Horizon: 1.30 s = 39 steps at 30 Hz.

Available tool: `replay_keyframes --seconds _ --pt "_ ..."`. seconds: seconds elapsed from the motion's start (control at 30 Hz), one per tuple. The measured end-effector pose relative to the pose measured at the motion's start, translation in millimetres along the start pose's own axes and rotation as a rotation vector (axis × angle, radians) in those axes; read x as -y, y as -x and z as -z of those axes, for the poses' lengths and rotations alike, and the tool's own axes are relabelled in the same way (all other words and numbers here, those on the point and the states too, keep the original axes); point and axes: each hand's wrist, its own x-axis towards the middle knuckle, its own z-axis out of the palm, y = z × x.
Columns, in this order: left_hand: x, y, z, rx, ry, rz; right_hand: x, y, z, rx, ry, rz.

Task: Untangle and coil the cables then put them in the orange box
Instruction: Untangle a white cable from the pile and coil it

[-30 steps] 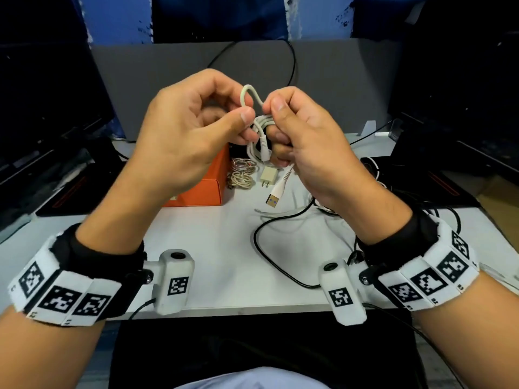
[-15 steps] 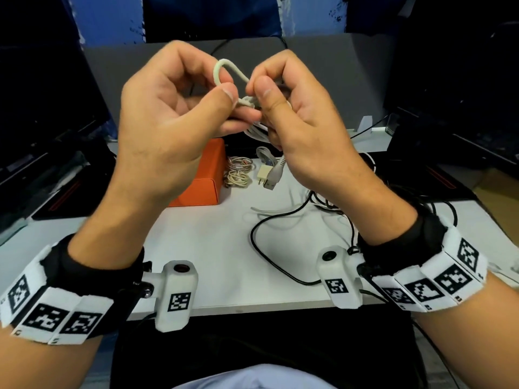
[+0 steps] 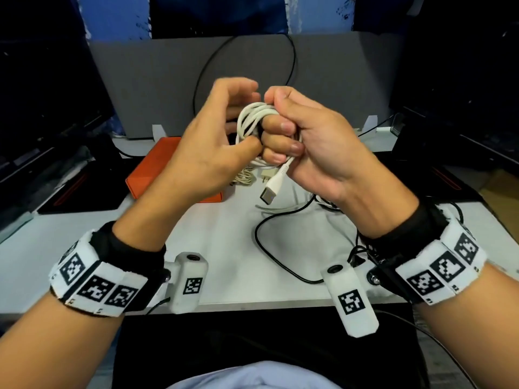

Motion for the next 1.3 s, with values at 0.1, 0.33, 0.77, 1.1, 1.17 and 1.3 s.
replay_keyframes --seconds 0.1,0.33,0.77,1.1,1.17,1.3 --pt "0.3 3.2 -4.7 0.068 0.02 -0.031 -1.8 1.4 -2.1 0.01 0.054 -0.012" --pt "0.4 -0.3 -3.4 0.228 0.176 0.201 6.2 -3.0 13.2 -0.13 0.217 -0.018" --pt "21.0 -4.5 13.4 0.049 -0.352 0.013 9.3 -4.6 28.3 -0.062 0.844 0.059" --pt "24.5 -4.9 15.1 -0.007 -0.418 0.001 25.4 -1.1 37.5 -0.043 0.931 0.0" --pt "21.9 -4.8 18.8 0.004 -0.392 0.011 28.6 -3.3 41.1 -0.082 0.926 0.026" --pt "15.3 -3.4 14.9 0.088 -0.17 0.056 29.1 -9.3 47.0 -0.267 1.181 0.236"
